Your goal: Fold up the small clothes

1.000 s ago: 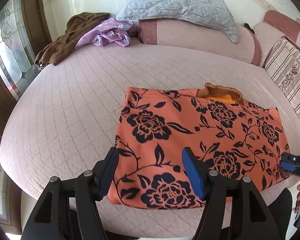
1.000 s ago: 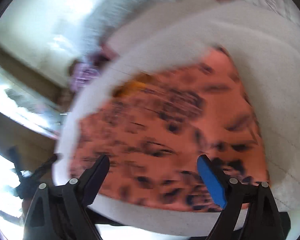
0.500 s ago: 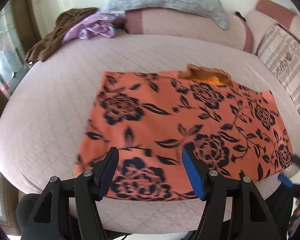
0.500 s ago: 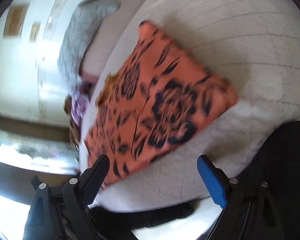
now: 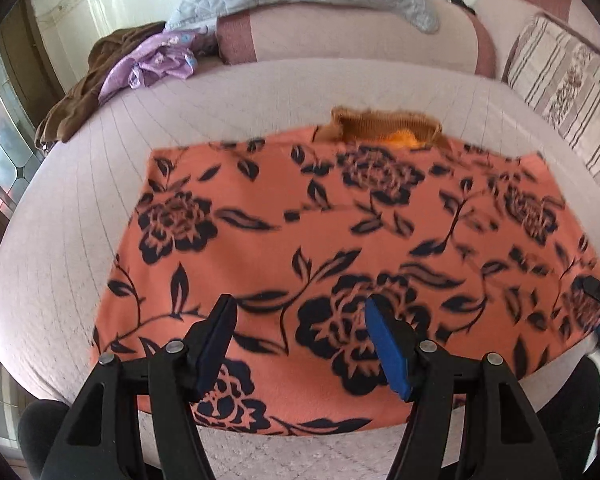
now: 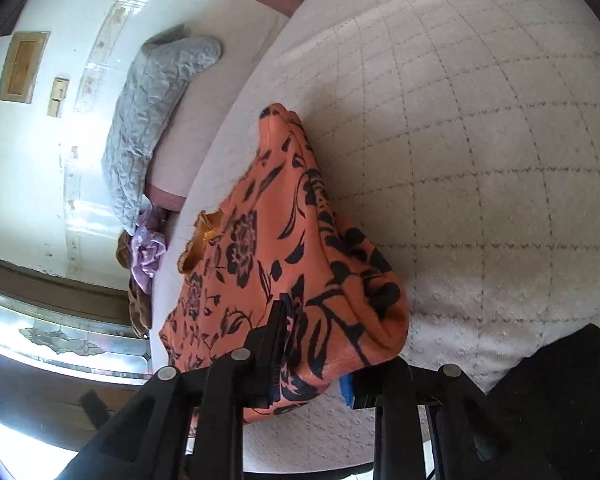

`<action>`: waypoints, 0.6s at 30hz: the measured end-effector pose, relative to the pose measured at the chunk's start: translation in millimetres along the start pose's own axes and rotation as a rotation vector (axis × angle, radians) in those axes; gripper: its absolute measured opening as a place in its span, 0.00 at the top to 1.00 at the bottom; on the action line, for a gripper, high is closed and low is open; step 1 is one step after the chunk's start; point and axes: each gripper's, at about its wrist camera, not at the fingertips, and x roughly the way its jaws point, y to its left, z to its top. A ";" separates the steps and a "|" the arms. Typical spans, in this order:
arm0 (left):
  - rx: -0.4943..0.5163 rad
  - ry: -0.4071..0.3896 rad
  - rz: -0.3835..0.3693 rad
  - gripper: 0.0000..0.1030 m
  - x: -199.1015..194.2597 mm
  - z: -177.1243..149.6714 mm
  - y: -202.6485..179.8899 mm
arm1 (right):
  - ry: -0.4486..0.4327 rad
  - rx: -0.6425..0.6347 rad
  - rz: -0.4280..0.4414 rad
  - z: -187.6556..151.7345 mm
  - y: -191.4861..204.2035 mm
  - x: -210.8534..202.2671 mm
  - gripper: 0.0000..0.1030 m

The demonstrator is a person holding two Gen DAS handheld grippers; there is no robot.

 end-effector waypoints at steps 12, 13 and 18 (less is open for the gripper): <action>0.014 0.051 -0.006 0.35 22.5 4.9 -9.3 | 0.019 -0.155 -0.071 7.1 18.8 16.7 0.83; -0.002 0.047 -0.016 0.35 22.5 4.5 -6.4 | 0.002 -0.201 -0.112 3.9 25.5 12.4 0.83; 0.002 0.027 -0.030 0.35 15.8 12.7 -8.4 | 0.031 -0.137 -0.079 6.2 2.2 13.3 0.69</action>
